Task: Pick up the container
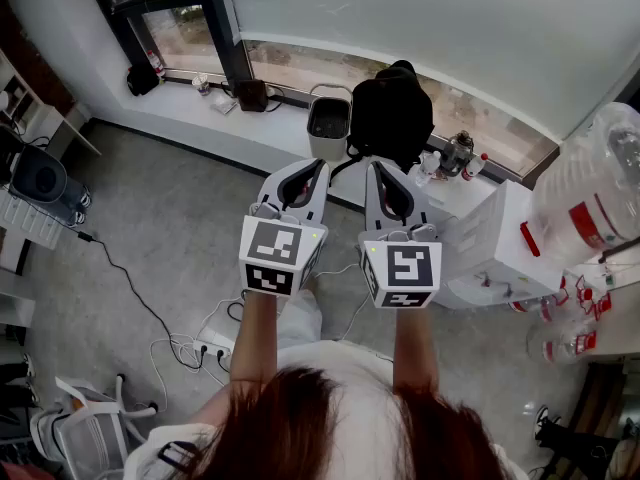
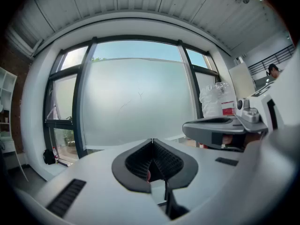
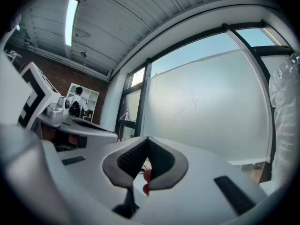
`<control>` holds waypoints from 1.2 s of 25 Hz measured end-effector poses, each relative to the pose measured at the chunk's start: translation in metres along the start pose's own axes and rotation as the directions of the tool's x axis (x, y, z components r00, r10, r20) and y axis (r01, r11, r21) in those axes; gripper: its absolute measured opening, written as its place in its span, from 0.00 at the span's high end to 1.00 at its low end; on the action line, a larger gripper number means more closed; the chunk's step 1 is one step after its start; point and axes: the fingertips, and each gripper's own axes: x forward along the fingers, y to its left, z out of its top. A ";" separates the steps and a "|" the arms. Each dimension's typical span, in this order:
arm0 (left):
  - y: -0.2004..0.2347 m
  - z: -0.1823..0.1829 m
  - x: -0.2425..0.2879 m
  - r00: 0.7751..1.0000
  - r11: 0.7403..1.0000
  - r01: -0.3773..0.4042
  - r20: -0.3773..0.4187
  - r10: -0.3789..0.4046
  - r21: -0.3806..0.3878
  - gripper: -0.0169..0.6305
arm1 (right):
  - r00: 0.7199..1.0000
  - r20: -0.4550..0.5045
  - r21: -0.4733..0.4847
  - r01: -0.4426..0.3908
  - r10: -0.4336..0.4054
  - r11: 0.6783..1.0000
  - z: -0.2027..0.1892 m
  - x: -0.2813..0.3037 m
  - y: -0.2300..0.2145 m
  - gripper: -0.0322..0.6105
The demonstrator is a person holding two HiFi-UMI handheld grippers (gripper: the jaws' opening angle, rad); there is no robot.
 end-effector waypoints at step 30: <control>0.149 0.010 0.092 1.000 1.000 0.010 0.029 -0.010 0.016 0.95 | 0.999 0.006 -0.004 0.036 -0.036 0.999 0.005 0.173 0.006 0.91</control>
